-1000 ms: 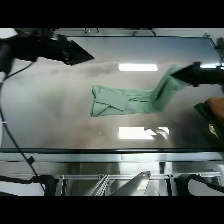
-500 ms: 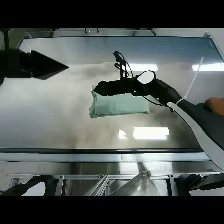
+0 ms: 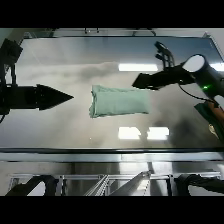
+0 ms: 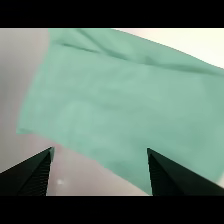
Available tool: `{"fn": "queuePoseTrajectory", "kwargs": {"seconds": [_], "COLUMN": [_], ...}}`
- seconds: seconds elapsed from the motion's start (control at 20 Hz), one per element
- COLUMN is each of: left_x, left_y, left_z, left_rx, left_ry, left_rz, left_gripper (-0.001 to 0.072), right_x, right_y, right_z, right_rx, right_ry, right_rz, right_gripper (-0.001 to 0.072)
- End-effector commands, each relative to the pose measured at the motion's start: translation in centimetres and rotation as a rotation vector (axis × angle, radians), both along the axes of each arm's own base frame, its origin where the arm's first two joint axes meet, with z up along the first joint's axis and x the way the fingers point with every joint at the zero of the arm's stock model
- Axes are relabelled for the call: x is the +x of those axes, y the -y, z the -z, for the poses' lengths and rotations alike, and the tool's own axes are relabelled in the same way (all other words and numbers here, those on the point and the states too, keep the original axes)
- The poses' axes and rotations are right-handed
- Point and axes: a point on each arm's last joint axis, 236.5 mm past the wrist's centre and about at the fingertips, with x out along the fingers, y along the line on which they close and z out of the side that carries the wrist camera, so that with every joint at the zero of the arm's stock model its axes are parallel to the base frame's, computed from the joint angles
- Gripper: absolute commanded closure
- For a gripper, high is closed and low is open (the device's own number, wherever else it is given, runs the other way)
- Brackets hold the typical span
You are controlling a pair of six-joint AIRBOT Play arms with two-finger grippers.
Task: Fold the shirts.
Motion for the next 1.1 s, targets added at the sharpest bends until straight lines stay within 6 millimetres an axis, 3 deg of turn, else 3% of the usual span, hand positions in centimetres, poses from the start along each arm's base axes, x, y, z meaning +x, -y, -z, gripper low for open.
{"fn": "queuePoseTrajectory", "kwargs": {"seconds": [0.0,0.1,0.35,0.7,0.75,0.8,0.85,0.95,1.05], "left_x": [-1.0,-1.2,-1.1,-0.9,-0.7,-0.7,-0.8,-0.9,-1.2], "left_y": [0.2,0.2,0.2,0.2,0.2,0.2,0.2,0.2,0.2], "left_z": [0.6,0.6,0.6,0.6,0.6,0.6,0.6,0.6,0.6], "left_rx": [-0.002,-0.002,-0.003,-0.002,-0.002,-0.001,-0.002,-0.002,-0.002], "left_ry": [0.000,-0.003,-0.012,-0.010,-0.010,-0.010,-0.010,-0.011,-0.011], "left_rz": [-0.023,-0.019,-0.023,-0.033,-0.038,-0.039,-0.037,-0.030,-0.020], "left_gripper": [0.0694,0.0694,0.0694,0.0694,0.0694,0.0694,0.0694,0.0694,0.0694], "right_x": [-0.7,-0.3,0.1,-1.7,-1.8,-1.8,-1.6,-0.9,0.7], "right_y": [9.0,9.8,6.8,-1.4,-2.8,-4.1,-5.0,-6.0,-5.3], "right_z": [5.1,7.9,13.3,15.0,14.7,14.3,13.5,10.5,5.7], "right_rx": [-0.097,-0.045,0.157,0.367,0.394,0.418,0.450,0.514,0.534], "right_ry": [-0.152,-0.226,-0.377,-0.489,-0.488,-0.476,-0.466,-0.424,-0.342], "right_rz": [0.191,0.222,0.224,0.099,0.082,0.059,0.052,0.016,0.017], "right_gripper": [0.0072,0.0071,0.0070,0.0079,0.0167,0.0506,0.0692,0.0694,0.0695]}}
